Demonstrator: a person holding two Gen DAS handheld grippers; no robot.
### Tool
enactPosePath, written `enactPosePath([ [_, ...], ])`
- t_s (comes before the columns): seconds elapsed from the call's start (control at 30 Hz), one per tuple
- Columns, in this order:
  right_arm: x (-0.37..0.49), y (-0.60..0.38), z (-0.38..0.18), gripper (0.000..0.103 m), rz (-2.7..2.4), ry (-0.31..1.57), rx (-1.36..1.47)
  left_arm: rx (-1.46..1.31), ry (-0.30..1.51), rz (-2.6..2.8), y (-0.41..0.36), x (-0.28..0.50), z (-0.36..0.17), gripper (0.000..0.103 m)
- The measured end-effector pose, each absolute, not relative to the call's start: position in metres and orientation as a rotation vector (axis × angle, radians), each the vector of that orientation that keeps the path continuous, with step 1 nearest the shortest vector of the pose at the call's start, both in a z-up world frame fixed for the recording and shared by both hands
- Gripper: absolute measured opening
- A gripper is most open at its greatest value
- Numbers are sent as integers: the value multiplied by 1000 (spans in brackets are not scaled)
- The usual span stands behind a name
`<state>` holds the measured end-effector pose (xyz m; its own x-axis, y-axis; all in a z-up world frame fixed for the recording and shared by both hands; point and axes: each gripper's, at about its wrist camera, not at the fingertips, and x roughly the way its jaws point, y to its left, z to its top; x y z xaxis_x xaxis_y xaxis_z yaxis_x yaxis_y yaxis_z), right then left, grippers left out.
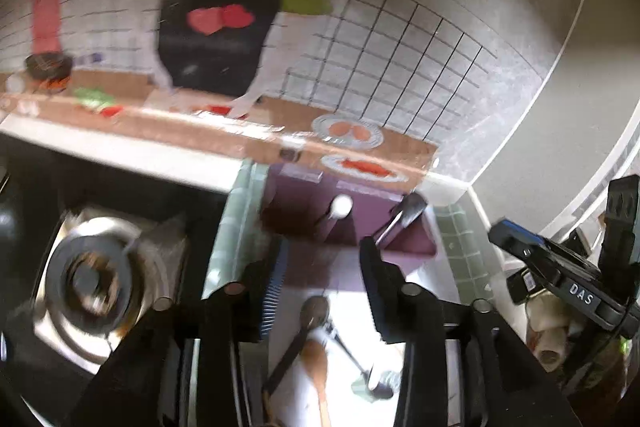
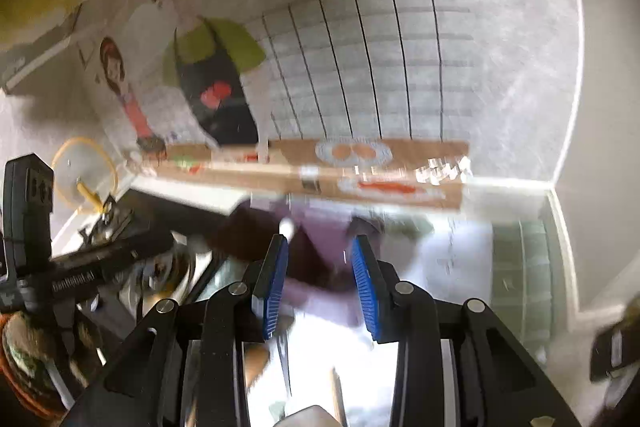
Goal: Organize utensils
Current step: 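Lift both utensils into the purple holder and open both tools, then grasp a wooden chopstick with the right tool while the left tool grasps the wooden spoon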
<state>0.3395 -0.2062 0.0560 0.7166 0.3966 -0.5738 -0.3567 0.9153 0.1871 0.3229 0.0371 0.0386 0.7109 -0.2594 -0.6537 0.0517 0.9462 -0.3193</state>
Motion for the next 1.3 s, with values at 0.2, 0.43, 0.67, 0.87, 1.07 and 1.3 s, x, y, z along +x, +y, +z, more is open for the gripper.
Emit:
enactPosePath([
  [0.2,302,-206,-4,32,430,811,-77,-255,820,-147,42,269,-3,50],
  [0.43,287,-197,-78,31,457,962,-138,-278,949,-106,55,216,-56,50],
  [0.67,297,-191,-97,24,405,971,-201,-287,952,-81,57,186,-56,50],
  [0.87,302,-186,-104,12,374,951,-241,-281,981,-113,47,189,-62,50],
  [1.07,287,-198,-95,6,370,920,-184,-249,995,-187,9,225,-64,50],
  [1.3,263,-224,-63,6,380,852,-38,-190,1041,-176,-31,286,-82,50],
])
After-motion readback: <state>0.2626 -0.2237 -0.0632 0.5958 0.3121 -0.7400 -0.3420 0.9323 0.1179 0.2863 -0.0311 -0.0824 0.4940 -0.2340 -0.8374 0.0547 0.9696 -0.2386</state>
